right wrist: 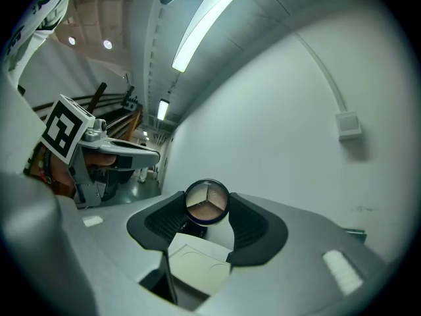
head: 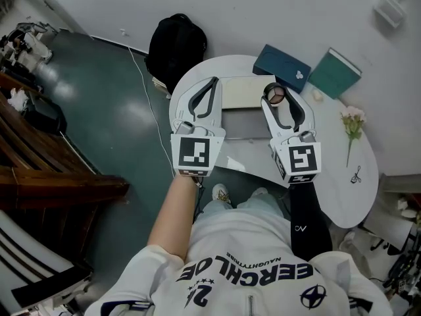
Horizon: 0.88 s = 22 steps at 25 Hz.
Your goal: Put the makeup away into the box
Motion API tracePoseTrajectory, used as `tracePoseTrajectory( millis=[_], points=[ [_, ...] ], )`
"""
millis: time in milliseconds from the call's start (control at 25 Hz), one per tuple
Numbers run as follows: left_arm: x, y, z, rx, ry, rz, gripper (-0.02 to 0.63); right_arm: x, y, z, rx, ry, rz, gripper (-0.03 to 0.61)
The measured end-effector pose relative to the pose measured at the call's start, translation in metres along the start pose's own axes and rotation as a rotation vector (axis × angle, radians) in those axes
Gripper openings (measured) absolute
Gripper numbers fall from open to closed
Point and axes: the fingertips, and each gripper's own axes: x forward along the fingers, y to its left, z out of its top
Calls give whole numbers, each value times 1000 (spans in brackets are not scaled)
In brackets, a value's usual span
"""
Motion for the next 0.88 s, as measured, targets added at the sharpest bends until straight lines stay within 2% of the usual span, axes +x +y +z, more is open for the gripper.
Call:
tracePoseTrajectory(
  millis=[160,520,720,880],
  points=[
    [-1,-1,-2,-2,-1,-11,2,6,11,-11,-8,48,31,247],
    [-9,5,-7,-6,15,-3,2,30,68,-96,-6,353,194,247],
    [-14,13,-15,-3,35,11,2,34,76,-155,35,521,210,247],
    [-16,18,-22,-7,46,17,2,36,78,-189,80,608,213,247]
  ],
)
